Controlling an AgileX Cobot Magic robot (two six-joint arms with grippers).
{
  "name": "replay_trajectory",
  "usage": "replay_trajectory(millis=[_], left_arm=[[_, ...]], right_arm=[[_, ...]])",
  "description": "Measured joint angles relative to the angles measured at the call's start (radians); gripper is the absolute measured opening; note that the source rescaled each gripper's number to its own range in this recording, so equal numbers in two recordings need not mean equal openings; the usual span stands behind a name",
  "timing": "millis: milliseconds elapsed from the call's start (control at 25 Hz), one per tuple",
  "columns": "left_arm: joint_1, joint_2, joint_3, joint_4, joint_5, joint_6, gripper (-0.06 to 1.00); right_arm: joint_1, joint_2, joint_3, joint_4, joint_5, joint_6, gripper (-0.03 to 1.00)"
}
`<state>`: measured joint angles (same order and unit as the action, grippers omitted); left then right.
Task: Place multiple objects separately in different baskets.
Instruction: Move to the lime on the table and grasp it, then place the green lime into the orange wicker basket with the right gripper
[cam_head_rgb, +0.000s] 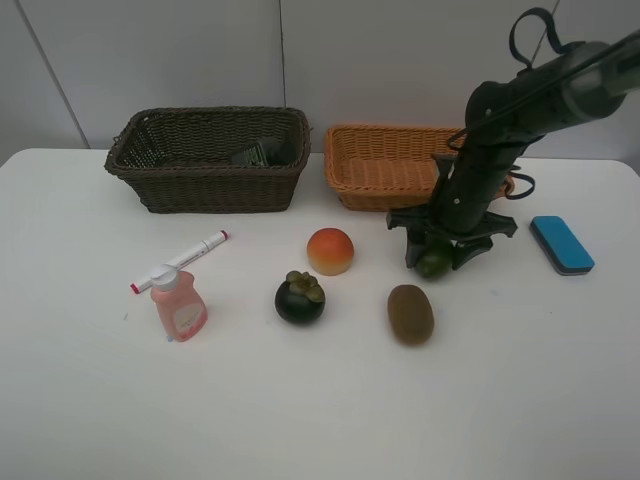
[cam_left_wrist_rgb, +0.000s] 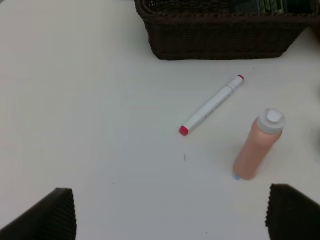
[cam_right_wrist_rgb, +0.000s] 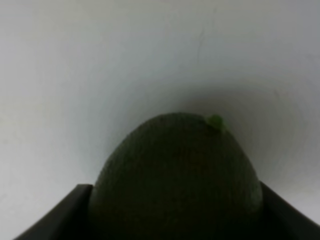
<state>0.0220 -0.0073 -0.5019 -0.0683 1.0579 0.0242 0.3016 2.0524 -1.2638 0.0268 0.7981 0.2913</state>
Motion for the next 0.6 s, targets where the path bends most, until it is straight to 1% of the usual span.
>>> replay_trajectory(millis=[120,280,400,600], left_arm=[[0.000,0.000,0.000,0.000,0.000,0.000,0.99],[0.000,0.000,0.000,0.000,0.000,0.000,0.99],[0.000,0.000,0.000,0.000,0.000,0.000,0.99],[0.000,0.000,0.000,0.000,0.000,0.000,0.99]], right_arm=[[0.000,0.000,0.000,0.000,0.008,0.000,0.50],[0.000,-0.043,-0.004,-0.007,0.053,0.000,0.50],[0.000,-0.099,-0.047,-0.037,0.147,0.000,0.50],[0.000,-0.186,-0.196,-0.117,0.325,0.000,0.50]])
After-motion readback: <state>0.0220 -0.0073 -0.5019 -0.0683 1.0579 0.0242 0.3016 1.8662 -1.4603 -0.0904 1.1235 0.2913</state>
